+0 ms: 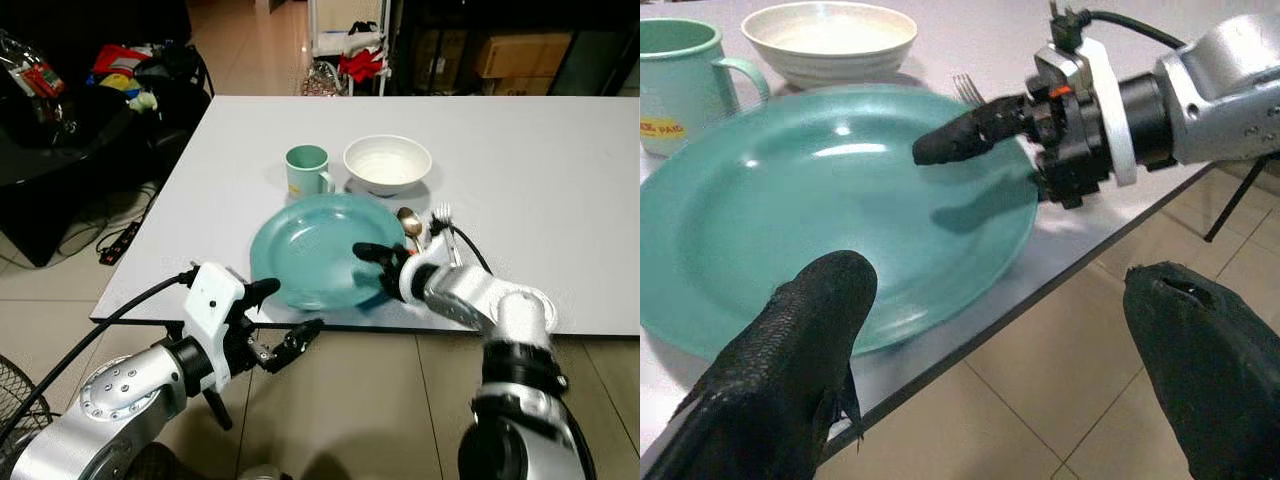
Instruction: Setting the table
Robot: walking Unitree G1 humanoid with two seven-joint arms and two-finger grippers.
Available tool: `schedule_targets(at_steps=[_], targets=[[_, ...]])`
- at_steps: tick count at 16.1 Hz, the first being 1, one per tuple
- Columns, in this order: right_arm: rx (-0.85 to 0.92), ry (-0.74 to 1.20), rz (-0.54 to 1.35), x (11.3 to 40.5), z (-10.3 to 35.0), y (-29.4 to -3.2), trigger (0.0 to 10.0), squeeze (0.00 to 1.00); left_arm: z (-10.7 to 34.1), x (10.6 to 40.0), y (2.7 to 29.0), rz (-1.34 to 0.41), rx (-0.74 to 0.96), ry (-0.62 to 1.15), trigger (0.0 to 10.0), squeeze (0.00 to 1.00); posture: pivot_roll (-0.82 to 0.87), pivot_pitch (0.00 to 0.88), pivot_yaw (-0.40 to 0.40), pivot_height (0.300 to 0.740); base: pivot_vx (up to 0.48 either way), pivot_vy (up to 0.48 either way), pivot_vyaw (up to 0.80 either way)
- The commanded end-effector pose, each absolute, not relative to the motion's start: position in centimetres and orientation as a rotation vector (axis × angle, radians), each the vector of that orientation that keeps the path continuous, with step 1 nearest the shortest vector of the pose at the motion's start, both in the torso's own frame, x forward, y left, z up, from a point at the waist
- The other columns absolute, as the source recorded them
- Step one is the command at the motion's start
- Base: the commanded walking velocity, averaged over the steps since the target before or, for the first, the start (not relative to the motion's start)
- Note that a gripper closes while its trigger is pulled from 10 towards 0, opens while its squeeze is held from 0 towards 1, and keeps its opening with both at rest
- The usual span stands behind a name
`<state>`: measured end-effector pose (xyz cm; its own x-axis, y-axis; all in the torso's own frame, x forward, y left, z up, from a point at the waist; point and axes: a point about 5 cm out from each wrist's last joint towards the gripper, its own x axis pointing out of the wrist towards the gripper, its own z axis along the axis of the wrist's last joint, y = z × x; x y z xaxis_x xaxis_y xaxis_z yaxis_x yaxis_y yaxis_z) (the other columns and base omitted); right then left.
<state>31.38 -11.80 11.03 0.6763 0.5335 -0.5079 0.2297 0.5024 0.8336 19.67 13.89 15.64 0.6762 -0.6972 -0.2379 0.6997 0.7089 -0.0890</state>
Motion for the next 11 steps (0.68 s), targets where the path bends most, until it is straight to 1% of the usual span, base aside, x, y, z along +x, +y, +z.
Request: schedule_targets(at_steps=[1,3,5,7,8,10,11], targets=[[1.045,0.82,0.22,31.2,11.7,-12.2,10.0,1.0,15.7,19.7,13.8,-0.791,0.025,0.26,10.0,0.0,0.01,0.0,0.043,0.74,0.0,0.0,0.0],[1.015,0.807,0.216,30.0,11.9,-13.0,10.0,1.0,15.7,19.7,13.8,-0.795,0.027,0.259,10.0,0.0,0.01,0.0,0.049,0.74,0.0,0.0,0.0],[0.935,0.784,0.205,28.3,12.3,-14.6,10.0,1.0,15.5,20.0,13.6,-0.796,0.027,0.257,10.0,0.0,-0.01,0.0,0.06,0.74,0.0,0.0,0.0],[0.907,0.764,0.205,27.7,12.7,-15.2,10.0,1.0,15.5,20.1,13.4,-0.798,0.027,0.255,10.0,0.0,-0.02,0.0,0.066,0.74,0.0,0.0,0.0],[0.842,0.728,0.211,26.8,13.7,-15.9,10.0,1.0,15.5,20.2,13.4,-0.787,0.031,0.242,10.0,0.0,-0.02,0.0,0.068,0.74,0.0,0.0,0.0],[0.715,0.7,0.222,25.7,14.7,-16.5,10.0,1.0,15.6,20.3,13.6,-0.757,0.032,0.228,10.0,0.0,-0.03,0.0,0.069,0.74,0.0,0.0,0.0],[0.547,0.652,0.236,24.7,16.0,-16.7,10.0,1.0,15.6,20.6,13.8,-0.688,0.034,0.202,10.0,0.0,-0.03,0.0,0.072,0.74,0.0,0.0,0.0]])
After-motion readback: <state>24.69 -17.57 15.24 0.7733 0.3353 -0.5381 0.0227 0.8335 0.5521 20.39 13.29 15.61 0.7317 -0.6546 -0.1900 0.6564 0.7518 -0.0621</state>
